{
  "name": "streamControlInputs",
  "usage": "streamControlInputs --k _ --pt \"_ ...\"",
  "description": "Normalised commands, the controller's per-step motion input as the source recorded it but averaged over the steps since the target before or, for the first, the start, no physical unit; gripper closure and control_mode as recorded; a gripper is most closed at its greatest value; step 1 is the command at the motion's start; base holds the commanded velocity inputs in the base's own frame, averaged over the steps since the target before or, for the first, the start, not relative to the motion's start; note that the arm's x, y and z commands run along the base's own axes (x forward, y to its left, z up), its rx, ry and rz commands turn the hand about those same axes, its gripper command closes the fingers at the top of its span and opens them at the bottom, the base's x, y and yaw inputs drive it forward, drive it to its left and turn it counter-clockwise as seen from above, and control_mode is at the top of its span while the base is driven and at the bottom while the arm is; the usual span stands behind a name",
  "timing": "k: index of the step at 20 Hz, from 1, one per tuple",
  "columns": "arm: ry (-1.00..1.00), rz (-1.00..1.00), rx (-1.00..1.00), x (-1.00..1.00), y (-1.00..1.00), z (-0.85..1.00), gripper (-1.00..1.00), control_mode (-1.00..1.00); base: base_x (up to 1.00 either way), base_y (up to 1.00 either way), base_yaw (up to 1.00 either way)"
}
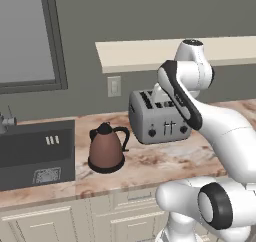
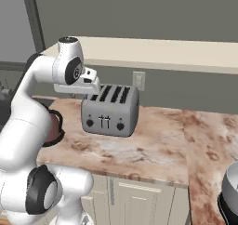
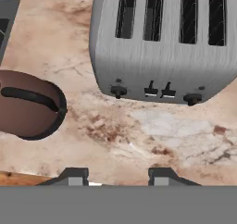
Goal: Navigate to the microwave.
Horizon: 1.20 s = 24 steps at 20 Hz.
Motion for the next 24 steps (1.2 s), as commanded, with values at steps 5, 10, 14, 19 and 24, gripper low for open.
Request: streamControlInputs --k 5,10,14,19,24 --pt "0.00 0.00 0.00 -0.48 -0.01 -0.23 -1.00 -1.00 0.00 0.00 0.00" --pt "0.00 0.00 0.00 -0.78 -0.01 -0.32 -1.00 -1.00 0.00 0.00 0.00" --pt "0.00 0.00 0.00 -0.15 -0.11 -0.03 -1.00 -1.00 0.00 0.00 0.00" --pt "0.00 0.00 0.00 0.00 0.00 0.00 -1.00 1.00 -0.77 0.09 0.13" --pt "0.00 0.00 0.00 0.00 0.00 0.00 -1.00 1.00 -0.39 0.67 0.58"
